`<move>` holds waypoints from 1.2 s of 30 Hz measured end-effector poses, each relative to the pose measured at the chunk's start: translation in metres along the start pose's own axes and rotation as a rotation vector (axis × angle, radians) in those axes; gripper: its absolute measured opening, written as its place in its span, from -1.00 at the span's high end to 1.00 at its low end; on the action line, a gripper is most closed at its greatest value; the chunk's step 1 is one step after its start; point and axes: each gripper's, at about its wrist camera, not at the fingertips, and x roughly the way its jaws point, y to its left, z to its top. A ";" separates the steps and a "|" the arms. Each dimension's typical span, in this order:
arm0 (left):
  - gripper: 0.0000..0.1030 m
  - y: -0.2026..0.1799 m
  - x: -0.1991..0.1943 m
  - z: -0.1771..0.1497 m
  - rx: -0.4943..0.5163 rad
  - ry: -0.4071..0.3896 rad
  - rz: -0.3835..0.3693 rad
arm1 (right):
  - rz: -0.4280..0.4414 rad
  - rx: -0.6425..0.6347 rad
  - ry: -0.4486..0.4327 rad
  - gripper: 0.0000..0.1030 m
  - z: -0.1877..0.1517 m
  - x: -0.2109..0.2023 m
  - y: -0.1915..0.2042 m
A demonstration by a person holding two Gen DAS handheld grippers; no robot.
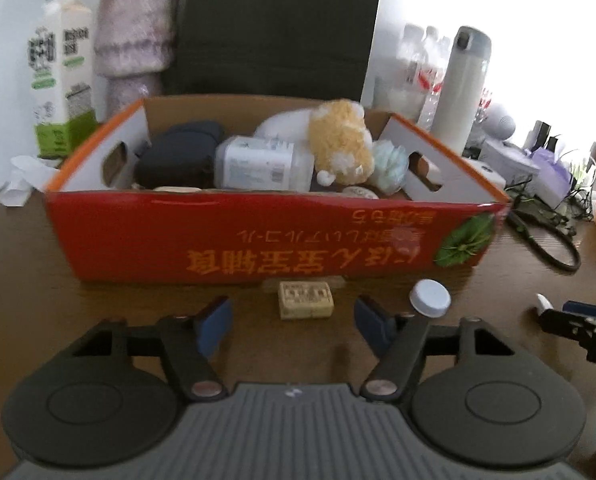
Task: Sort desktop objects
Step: 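Grasp the white oval piece with the right tool while the left tool grasps the beige block, then carry the white oval piece and beige block over the cardboard box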
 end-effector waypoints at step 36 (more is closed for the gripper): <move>0.36 -0.045 -0.212 -0.125 0.017 -0.163 0.072 | 0.159 -0.112 -0.096 0.58 -0.098 -0.156 0.089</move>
